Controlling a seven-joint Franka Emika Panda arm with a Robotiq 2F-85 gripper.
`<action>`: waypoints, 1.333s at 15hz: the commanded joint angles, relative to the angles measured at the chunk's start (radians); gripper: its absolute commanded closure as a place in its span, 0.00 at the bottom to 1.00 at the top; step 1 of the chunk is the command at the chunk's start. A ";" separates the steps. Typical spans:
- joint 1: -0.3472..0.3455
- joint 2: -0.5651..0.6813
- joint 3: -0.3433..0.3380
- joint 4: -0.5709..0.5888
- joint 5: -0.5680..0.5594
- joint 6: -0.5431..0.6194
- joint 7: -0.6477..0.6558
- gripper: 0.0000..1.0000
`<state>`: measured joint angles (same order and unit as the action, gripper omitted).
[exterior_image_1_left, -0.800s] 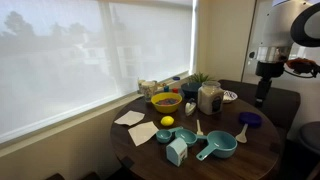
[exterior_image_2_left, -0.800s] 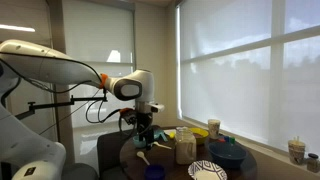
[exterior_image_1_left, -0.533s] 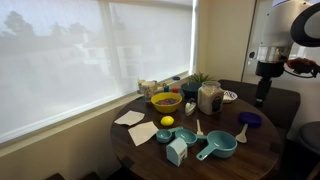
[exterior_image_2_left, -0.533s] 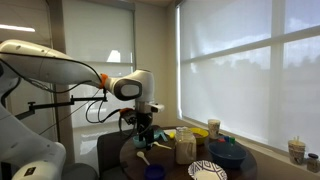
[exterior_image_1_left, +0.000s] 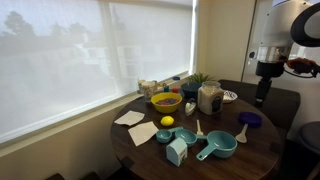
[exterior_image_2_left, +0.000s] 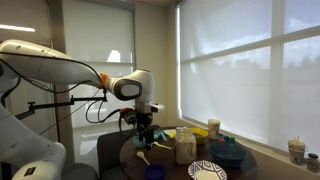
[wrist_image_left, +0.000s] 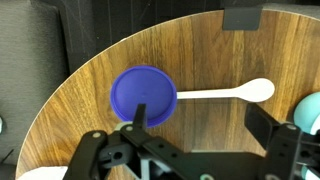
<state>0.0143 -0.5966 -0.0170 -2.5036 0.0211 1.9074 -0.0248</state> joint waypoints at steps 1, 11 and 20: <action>-0.003 0.000 0.003 0.002 0.001 -0.002 -0.002 0.00; -0.013 0.032 0.022 -0.001 0.002 0.023 0.056 0.00; -0.028 0.238 0.152 0.021 0.055 0.138 0.616 0.00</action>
<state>0.0072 -0.4191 0.1055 -2.5118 0.0313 2.0295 0.4626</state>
